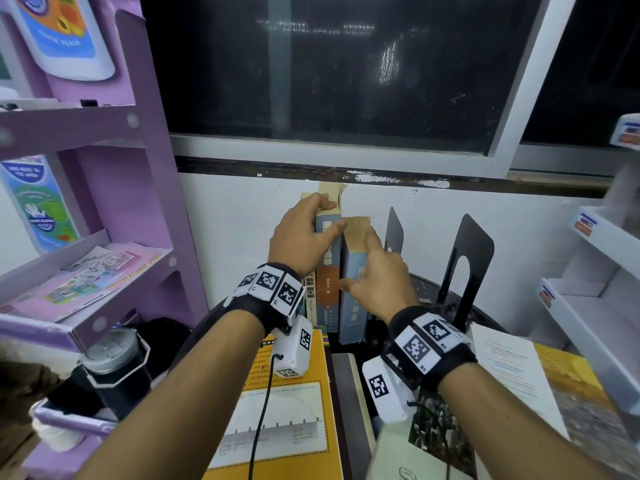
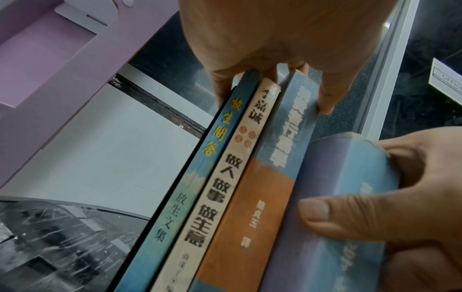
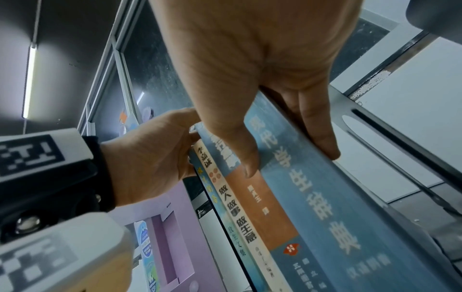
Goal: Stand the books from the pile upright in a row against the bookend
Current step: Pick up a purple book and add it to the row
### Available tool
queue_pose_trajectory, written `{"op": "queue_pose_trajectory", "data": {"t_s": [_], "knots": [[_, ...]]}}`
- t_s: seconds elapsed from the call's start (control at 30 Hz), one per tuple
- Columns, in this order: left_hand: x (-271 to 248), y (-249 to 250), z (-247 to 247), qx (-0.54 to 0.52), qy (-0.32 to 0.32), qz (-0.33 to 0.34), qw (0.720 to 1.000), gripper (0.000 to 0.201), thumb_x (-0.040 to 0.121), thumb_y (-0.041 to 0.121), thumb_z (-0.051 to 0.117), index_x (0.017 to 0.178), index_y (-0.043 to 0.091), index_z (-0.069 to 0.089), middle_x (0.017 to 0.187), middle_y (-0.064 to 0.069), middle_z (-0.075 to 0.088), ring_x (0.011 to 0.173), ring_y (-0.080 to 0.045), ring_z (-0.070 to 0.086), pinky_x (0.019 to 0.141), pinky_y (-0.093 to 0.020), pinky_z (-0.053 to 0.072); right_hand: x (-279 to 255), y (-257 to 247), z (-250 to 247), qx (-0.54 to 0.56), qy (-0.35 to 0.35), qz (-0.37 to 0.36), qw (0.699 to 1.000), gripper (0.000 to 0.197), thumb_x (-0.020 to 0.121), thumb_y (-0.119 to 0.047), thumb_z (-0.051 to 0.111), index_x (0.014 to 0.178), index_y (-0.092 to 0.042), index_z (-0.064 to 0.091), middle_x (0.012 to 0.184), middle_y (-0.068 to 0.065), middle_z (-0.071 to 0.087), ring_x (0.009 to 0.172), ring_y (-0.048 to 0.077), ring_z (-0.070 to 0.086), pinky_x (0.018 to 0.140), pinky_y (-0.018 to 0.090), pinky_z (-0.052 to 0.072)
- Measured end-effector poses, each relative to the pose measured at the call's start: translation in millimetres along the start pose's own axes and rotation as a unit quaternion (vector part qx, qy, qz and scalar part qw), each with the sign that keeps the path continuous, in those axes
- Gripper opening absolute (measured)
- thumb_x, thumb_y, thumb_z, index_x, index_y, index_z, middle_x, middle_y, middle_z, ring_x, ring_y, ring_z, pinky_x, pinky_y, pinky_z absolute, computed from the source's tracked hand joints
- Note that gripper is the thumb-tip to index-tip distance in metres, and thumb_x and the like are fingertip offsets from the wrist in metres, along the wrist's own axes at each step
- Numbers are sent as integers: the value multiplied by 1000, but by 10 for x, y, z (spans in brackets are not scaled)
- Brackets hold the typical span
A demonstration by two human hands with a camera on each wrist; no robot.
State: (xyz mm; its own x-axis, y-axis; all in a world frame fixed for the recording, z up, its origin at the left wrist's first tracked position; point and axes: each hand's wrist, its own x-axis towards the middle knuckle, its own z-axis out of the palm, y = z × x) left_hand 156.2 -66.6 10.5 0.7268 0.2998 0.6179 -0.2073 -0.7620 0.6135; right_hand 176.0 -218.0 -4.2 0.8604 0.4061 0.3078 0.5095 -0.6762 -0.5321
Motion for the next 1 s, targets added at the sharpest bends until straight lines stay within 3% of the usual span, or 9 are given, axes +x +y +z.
{"op": "queue_pose_trajectory", "data": {"t_s": [0.1, 0.2, 0.5, 0.7, 0.87, 1.0], "knots": [[-2, 1, 2, 2, 0, 3, 1000, 31, 86, 46, 60, 110, 27, 54, 123, 14, 59, 108, -10, 57, 86, -35, 49, 40, -16, 43, 2, 4, -2, 1000, 96, 77, -24, 81, 151, -19, 20, 103, 14, 64, 99, 33, 61, 80, 34, 50], [-3, 0, 5, 0, -2, 3, 1000, 31, 86, 45, 60, 111, 28, 54, 123, 14, 59, 108, -9, 57, 86, -35, 49, 100, 2, 96, 2, 14, -2, 1000, 95, 76, -23, 82, 150, -19, 21, 94, 12, 64, 95, 32, 63, 78, 34, 50], [-6, -10, -1, 4, -2, 2, 1000, 35, 84, 50, 56, 113, 30, 52, 119, 15, 61, 107, -10, 57, 86, -38, 49, 254, 27, 116, 11, -1, 6, 1000, 96, 69, -24, 87, 143, -19, 26, 101, 16, 64, 98, 35, 62, 83, 41, 54], [-1, -24, 0, 9, -2, 6, 1000, 31, 85, 48, 57, 109, 29, 53, 123, 14, 59, 108, -10, 56, 86, -37, 49, 285, 26, 52, 22, -23, 22, 999, 88, 65, -28, 90, 132, -14, 34, 110, 14, 61, 100, 32, 61, 82, 36, 52], [3, -38, -3, 9, -2, 5, 1000, 28, 86, 46, 59, 109, 30, 52, 124, 15, 58, 109, -10, 56, 85, -36, 48, 308, 27, 24, 10, -56, 22, 998, 93, 63, -27, 91, 134, -18, 32, 113, 14, 60, 106, 32, 58, 88, 40, 52], [-4, -36, 4, 7, 1, 8, 1000, 29, 87, 46, 59, 110, 29, 52, 123, 14, 59, 108, -10, 56, 86, -35, 48, 284, 52, 66, 0, -35, 16, 999, 99, 62, -27, 91, 138, -18, 30, 112, 16, 60, 106, 35, 58, 89, 42, 52]]}}
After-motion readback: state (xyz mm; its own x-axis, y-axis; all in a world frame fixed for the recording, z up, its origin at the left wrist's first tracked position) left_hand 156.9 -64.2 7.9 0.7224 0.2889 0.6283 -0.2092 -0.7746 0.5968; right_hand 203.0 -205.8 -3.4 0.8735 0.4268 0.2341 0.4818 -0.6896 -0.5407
